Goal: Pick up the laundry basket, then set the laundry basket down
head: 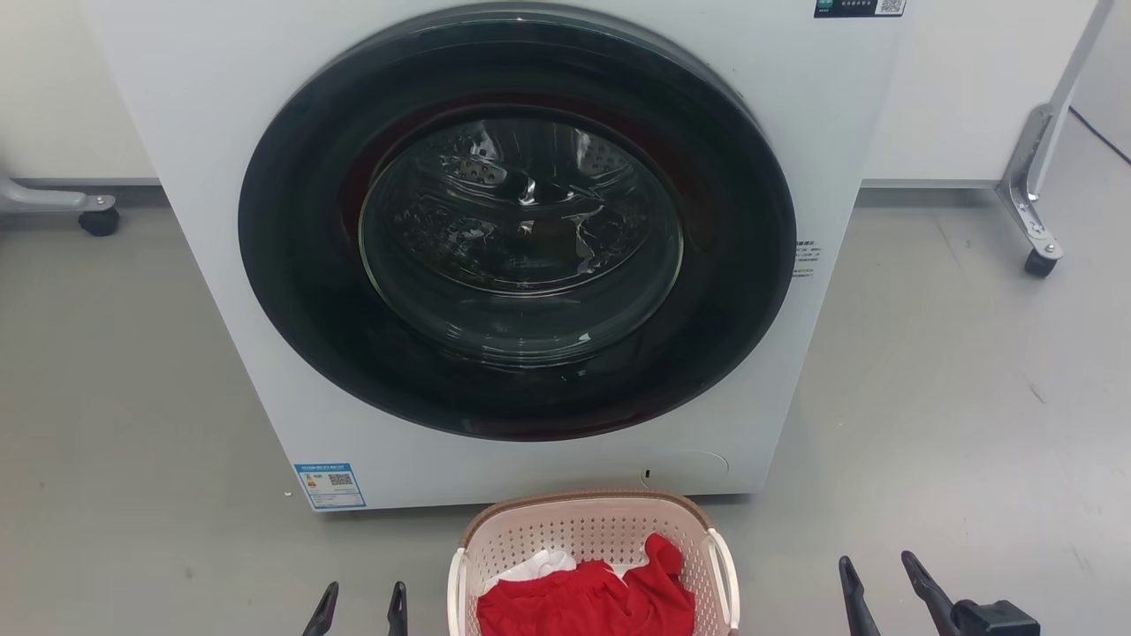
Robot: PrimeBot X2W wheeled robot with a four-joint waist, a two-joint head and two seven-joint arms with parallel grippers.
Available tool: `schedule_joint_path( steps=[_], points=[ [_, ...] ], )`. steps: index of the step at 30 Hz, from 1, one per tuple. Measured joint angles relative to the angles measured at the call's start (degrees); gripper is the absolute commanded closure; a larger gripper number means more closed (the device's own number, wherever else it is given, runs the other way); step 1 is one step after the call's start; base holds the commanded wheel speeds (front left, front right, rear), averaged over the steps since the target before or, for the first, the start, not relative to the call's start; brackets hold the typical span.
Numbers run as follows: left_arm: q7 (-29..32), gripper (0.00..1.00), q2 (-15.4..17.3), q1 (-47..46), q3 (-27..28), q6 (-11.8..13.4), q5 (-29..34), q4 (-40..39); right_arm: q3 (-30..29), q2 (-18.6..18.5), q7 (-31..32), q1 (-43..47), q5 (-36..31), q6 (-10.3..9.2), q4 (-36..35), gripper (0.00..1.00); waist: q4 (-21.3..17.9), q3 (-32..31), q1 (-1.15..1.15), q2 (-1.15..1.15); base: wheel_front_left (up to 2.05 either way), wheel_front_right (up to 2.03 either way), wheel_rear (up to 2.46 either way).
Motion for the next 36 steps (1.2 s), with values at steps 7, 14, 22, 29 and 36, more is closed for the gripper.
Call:
schedule_joint_path(
  steps=[7,14,22,29,36],
  points=[
    [0.0,0.0,-0.46,2.37,1.98,0.01,1.57,-3.38,-4.03,0.74,0.0,4.04,-3.68,0.0,-3.47,0.0,0.06,-0.21,0.01,0.0,0.0,0.0,0.0],
    [0.0,0.0,-0.64,3.49,2.87,0.02,2.68,-5.33,-6.49,1.79,0.0,6.42,-7.03,0.0,-6.14,0.0,0.11,-0.17,0.01,0.0,0.0,0.0,0.0],
    [0.0,0.0,-1.08,4.28,3.21,0.02,3.34,-5.93,-8.35,2.69,0.0,7.68,-8.66,0.0,-8.0,0.0,0.18,-0.08,0.01,0.0,0.0,0.0,0.0],
    [0.0,0.0,-1.38,4.31,3.58,0.03,3.91,-6.22,-9.57,3.7,0.0,8.43,-10.51,0.0,-9.32,0.0,0.25,-0.02,0.01,0.0,0.0,0.0,0.0],
    [0.0,0.0,-1.49,4.37,3.71,0.03,4.94,-6.31,-10.77,4.13,0.08,9.23,-11.09,0.0,-10.23,0.0,0.35,-0.08,0.01,0.0,0.0,0.0,0.0]
  ],
)
